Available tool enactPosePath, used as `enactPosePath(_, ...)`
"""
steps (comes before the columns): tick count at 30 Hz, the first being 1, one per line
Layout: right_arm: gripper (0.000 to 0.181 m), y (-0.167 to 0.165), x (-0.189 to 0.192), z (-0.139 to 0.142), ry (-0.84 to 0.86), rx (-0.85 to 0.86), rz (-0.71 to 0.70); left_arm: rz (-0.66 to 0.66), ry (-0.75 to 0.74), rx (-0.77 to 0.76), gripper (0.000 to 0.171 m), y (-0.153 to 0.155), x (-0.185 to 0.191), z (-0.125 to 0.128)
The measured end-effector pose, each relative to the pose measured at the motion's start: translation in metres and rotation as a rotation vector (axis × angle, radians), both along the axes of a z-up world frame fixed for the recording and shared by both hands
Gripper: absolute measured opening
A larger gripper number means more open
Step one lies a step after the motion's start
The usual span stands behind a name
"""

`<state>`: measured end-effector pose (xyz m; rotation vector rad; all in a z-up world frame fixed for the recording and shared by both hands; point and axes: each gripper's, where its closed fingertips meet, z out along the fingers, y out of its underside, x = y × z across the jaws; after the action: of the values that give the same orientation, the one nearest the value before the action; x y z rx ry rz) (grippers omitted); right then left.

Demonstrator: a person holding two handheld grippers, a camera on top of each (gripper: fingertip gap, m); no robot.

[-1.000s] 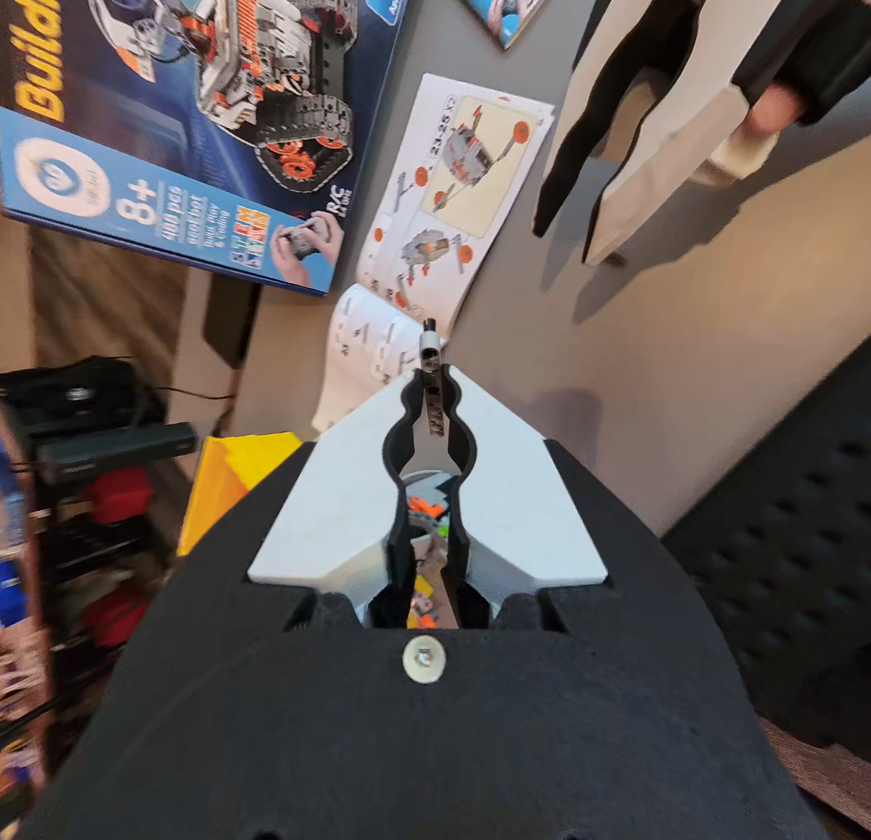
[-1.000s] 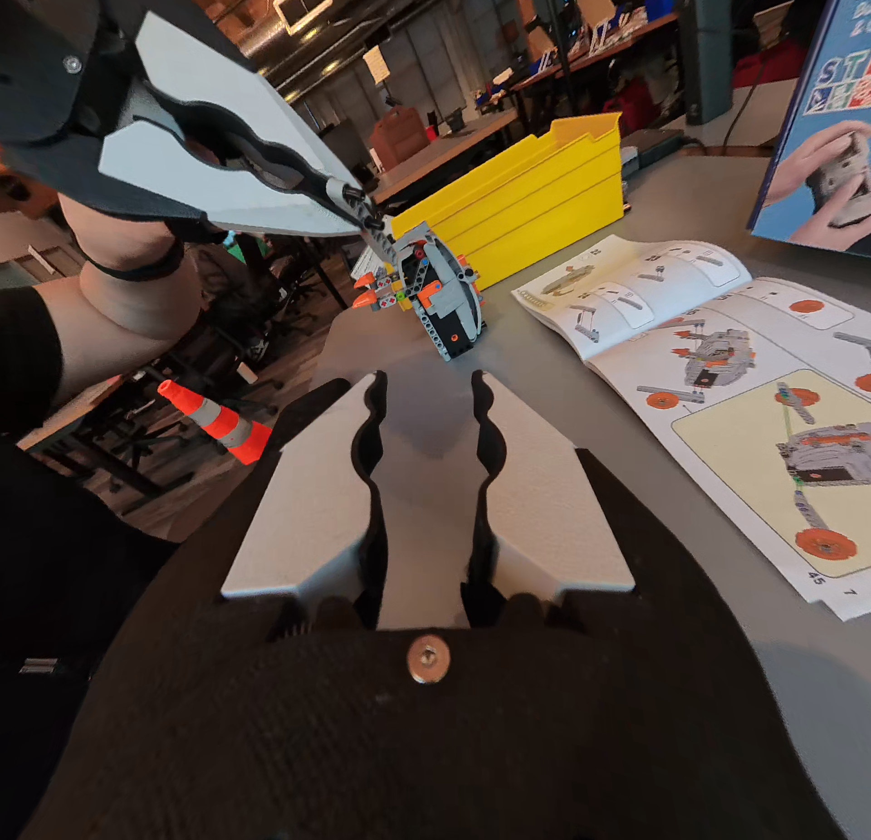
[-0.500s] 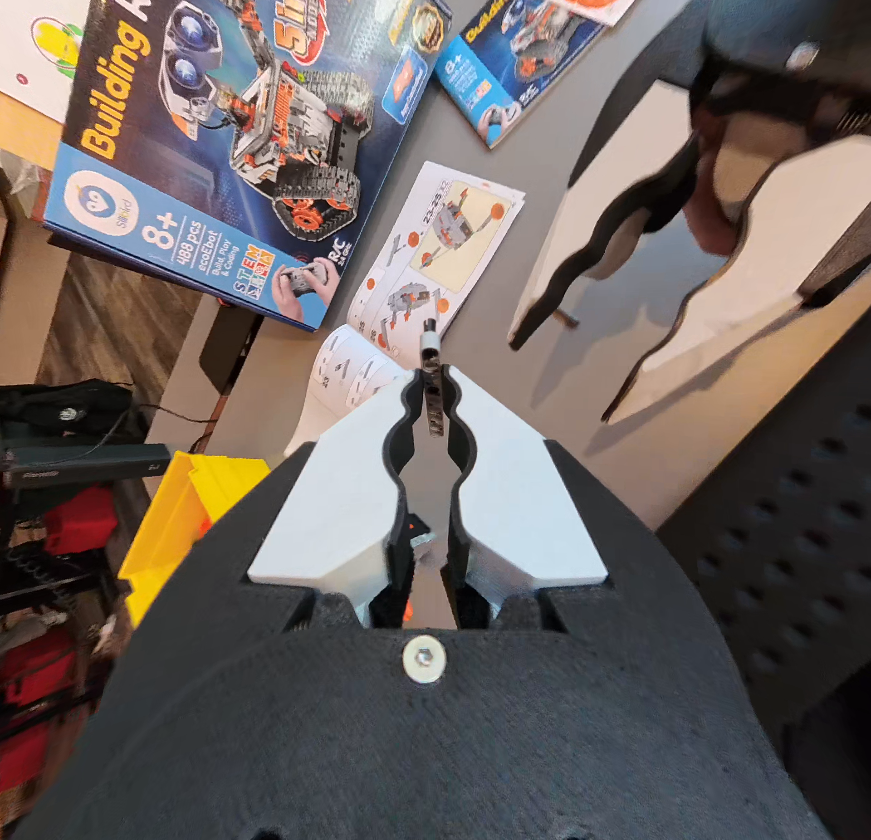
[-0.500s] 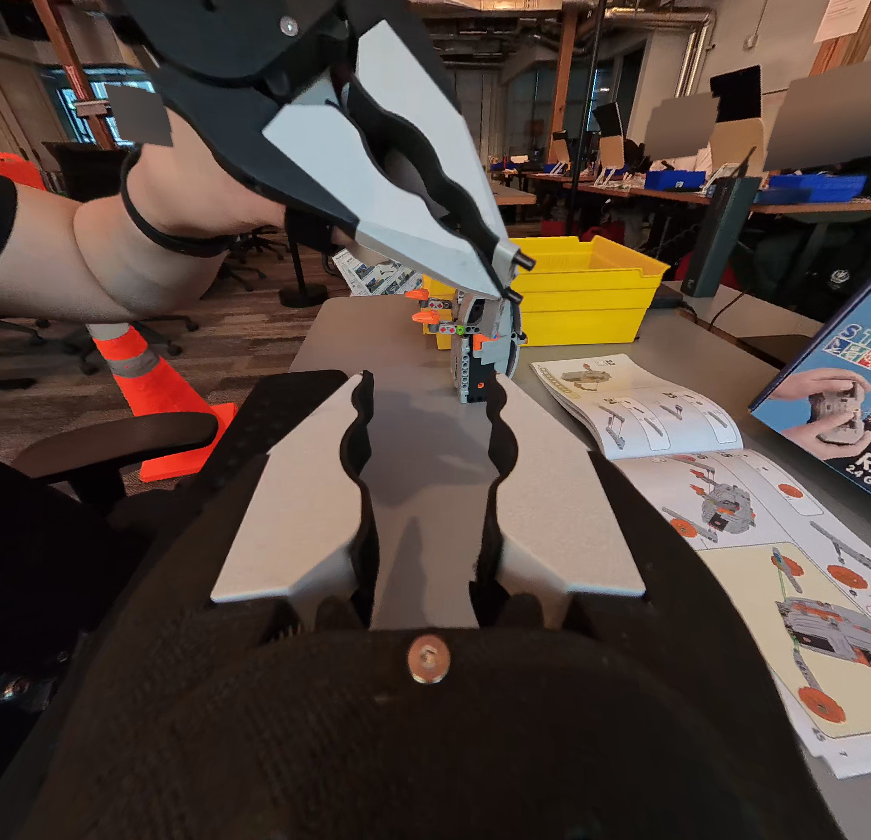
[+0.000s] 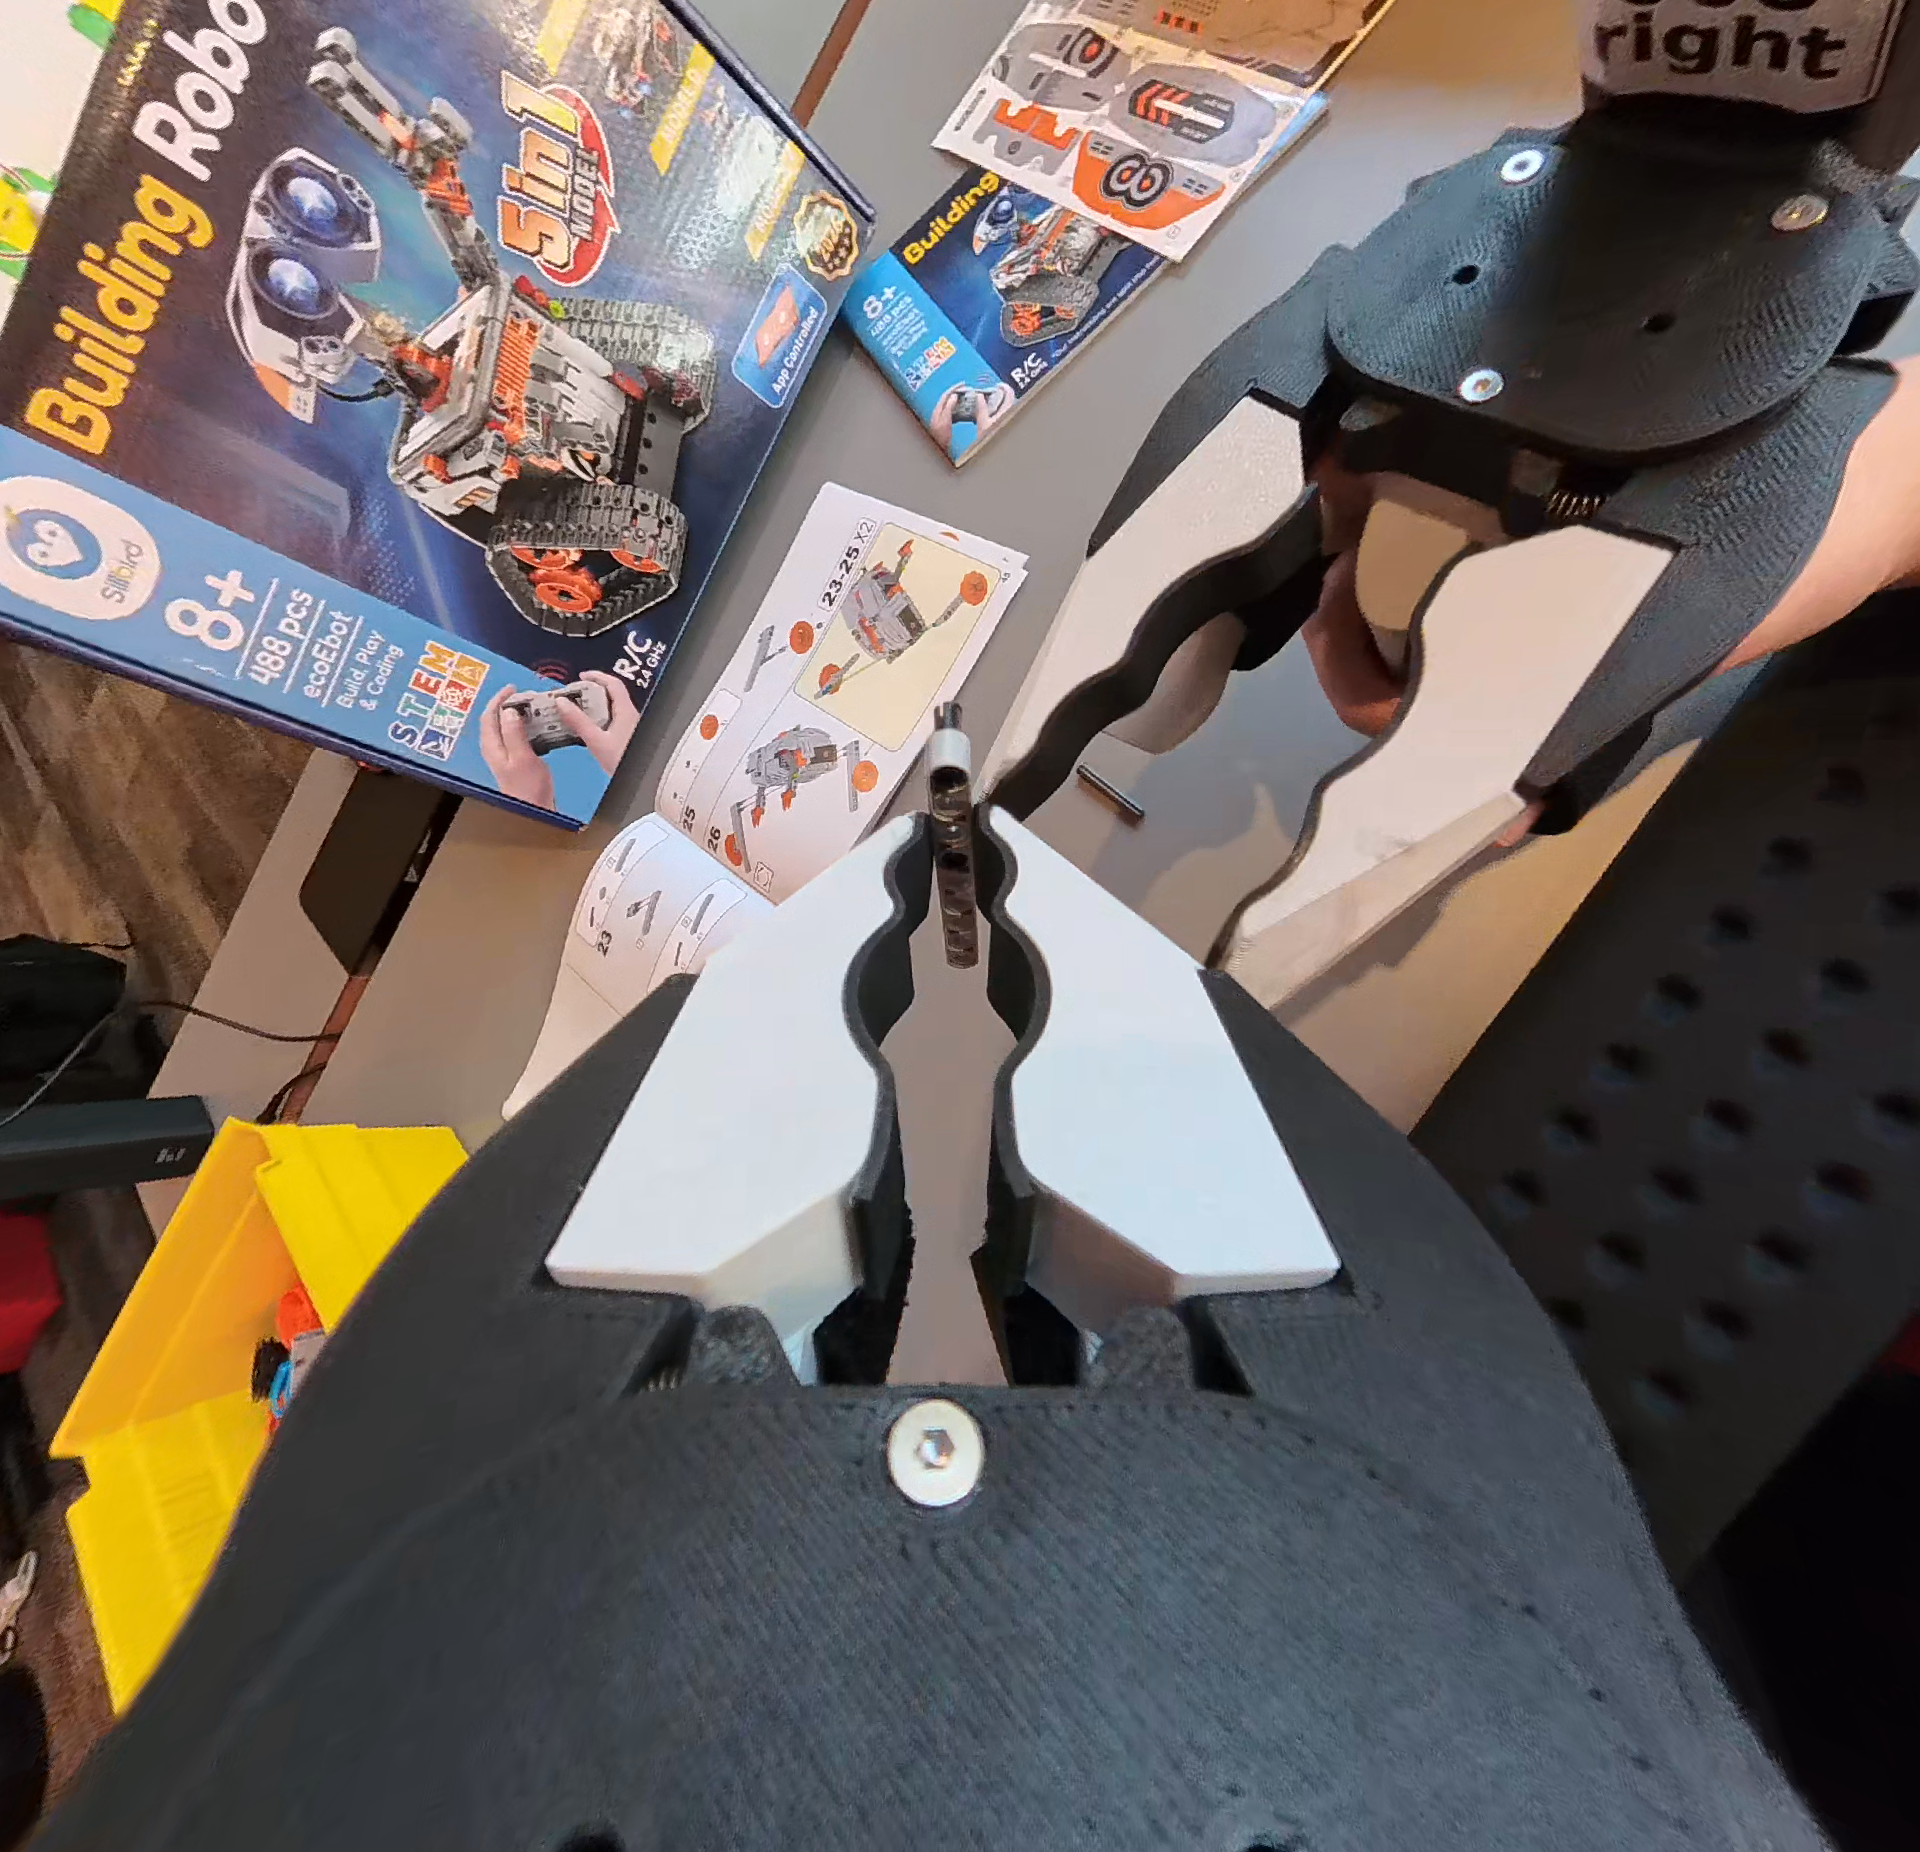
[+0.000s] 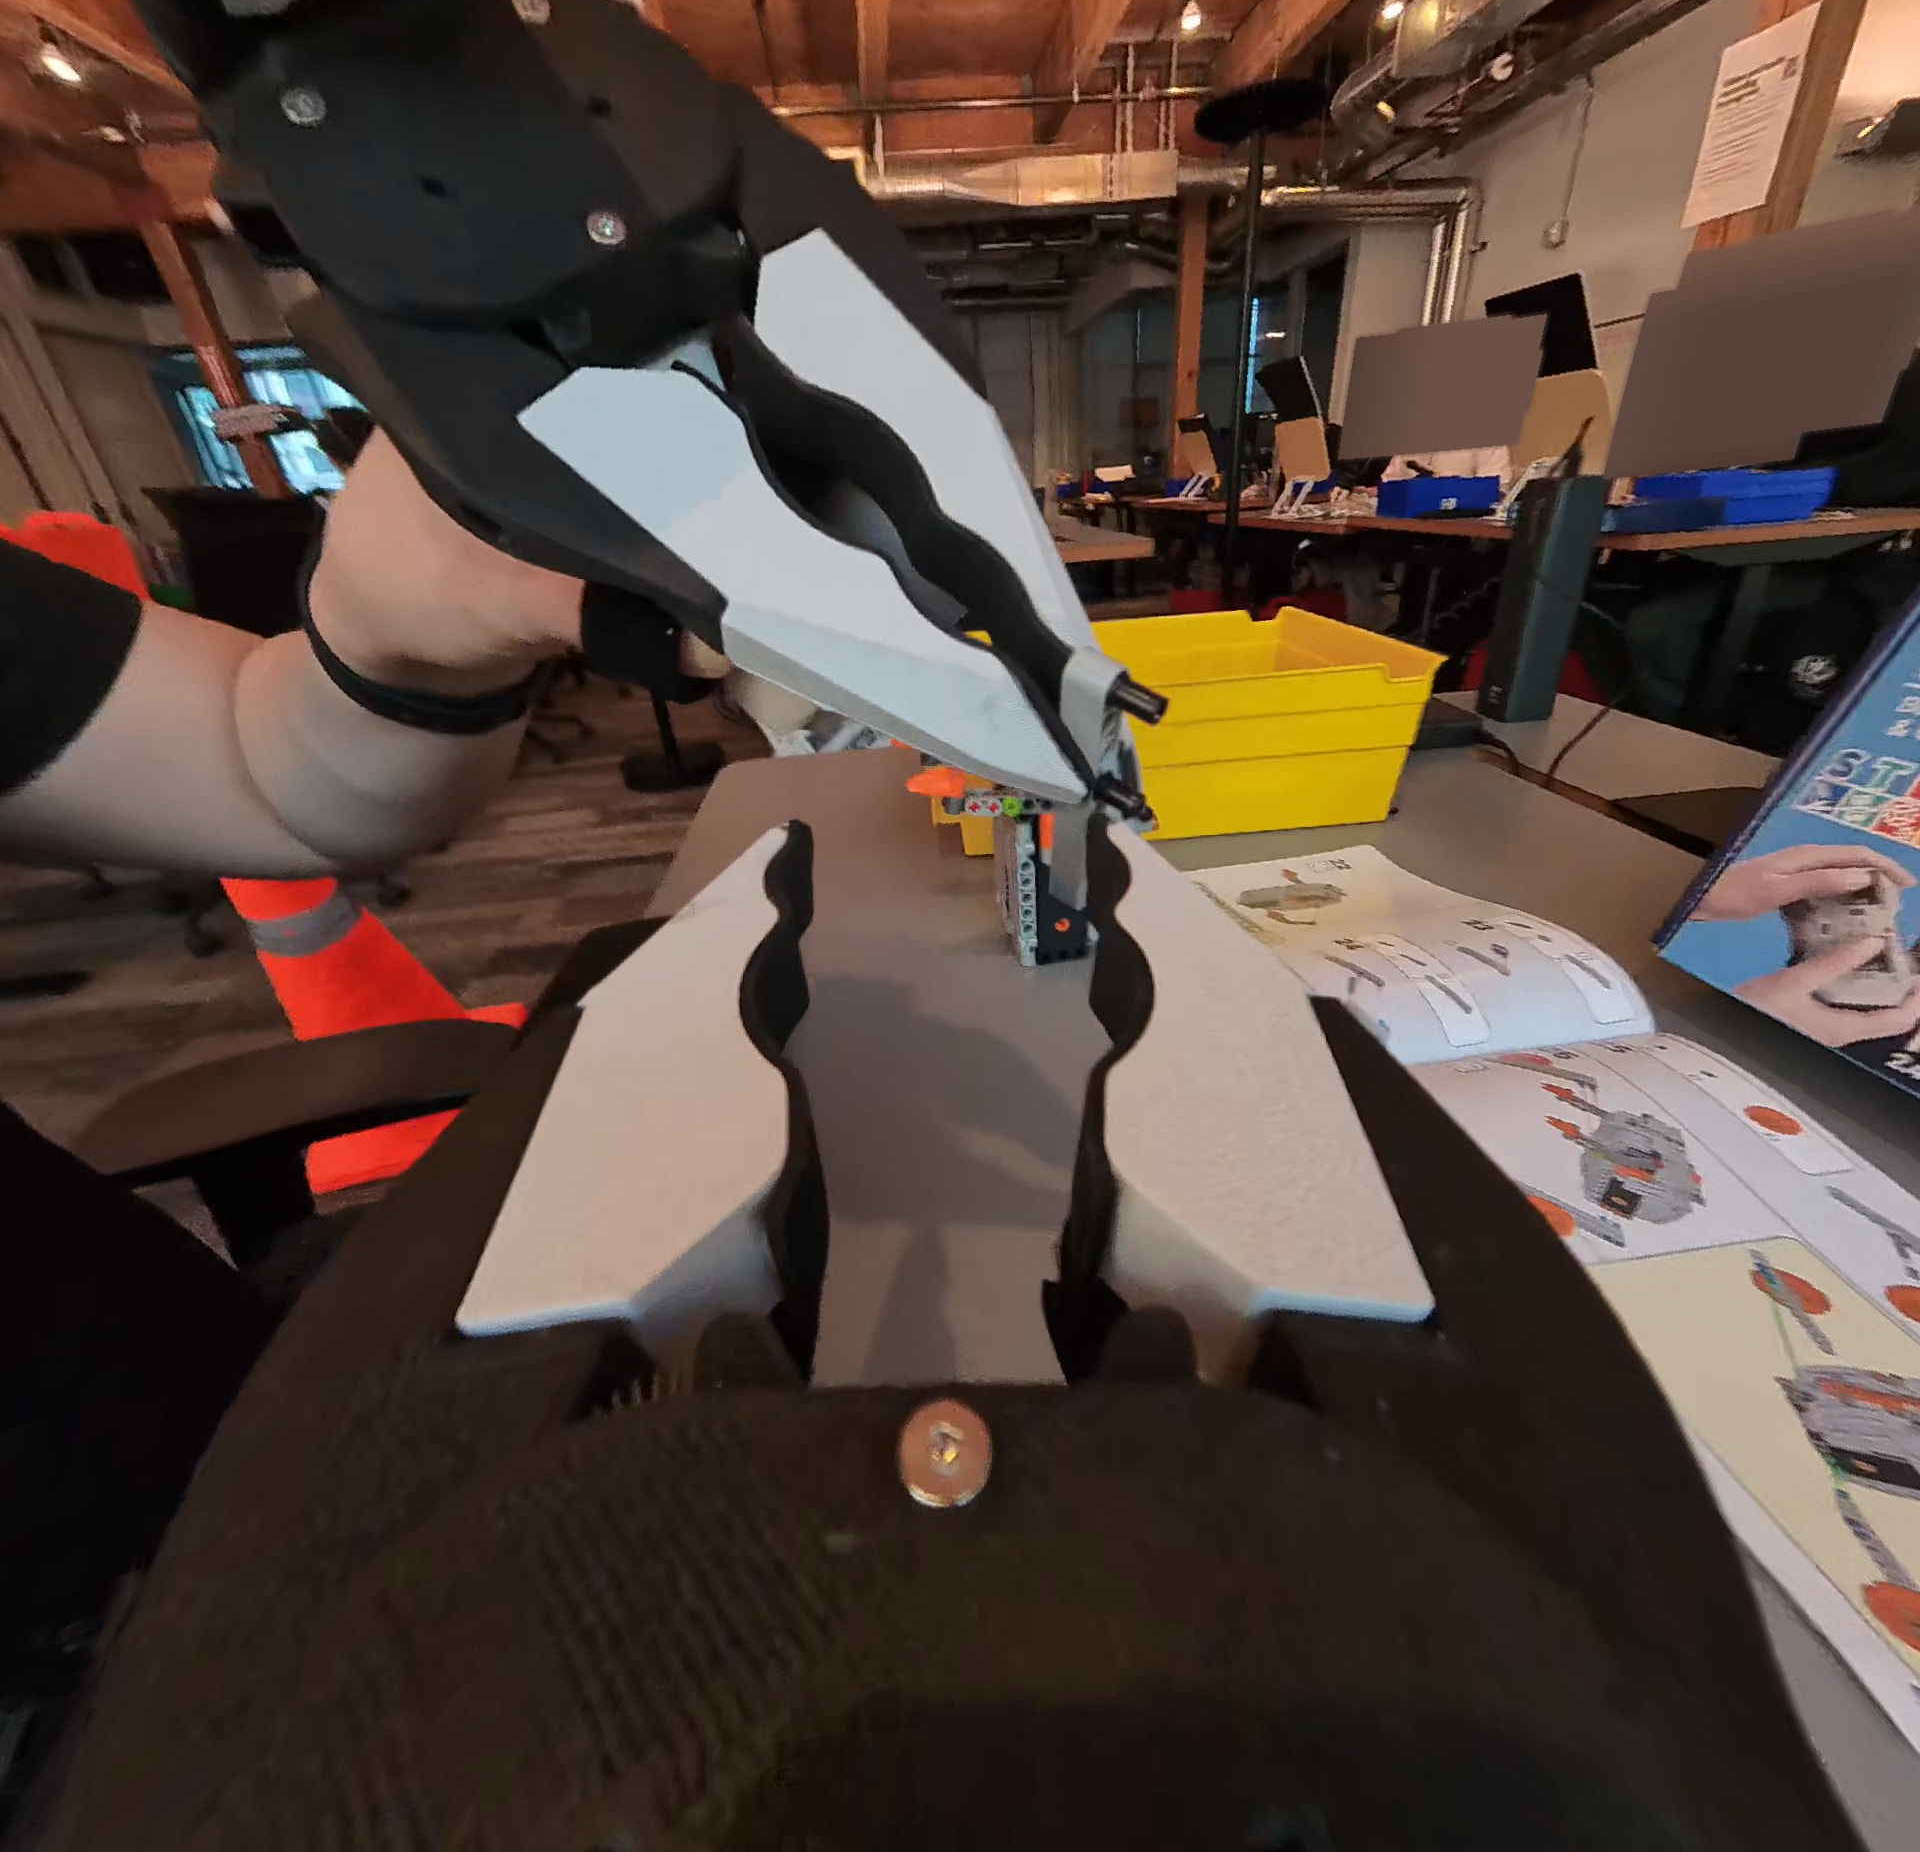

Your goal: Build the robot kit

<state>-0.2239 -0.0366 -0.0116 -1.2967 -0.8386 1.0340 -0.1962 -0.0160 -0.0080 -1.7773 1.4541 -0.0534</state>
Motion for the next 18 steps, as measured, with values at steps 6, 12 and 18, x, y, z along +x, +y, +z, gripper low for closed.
enactPosePath(6,0.050,0.011,0.009,-0.008,-0.037,0.013,-0.063,-0.025,-0.011,-0.025,0.005,-0.003,0.006,-0.006)
enactPosePath(12,0.050,0.014,0.010,-0.014,-0.073,0.019,-0.071,-0.066,-0.055,-0.124,0.006,-0.016,0.009,-0.009)
enactPosePath(18,0.026,-0.022,0.000,-0.005,-0.042,-0.002,0.159,-0.146,-0.312,-0.442,0.005,-0.053,0.001,0.006)
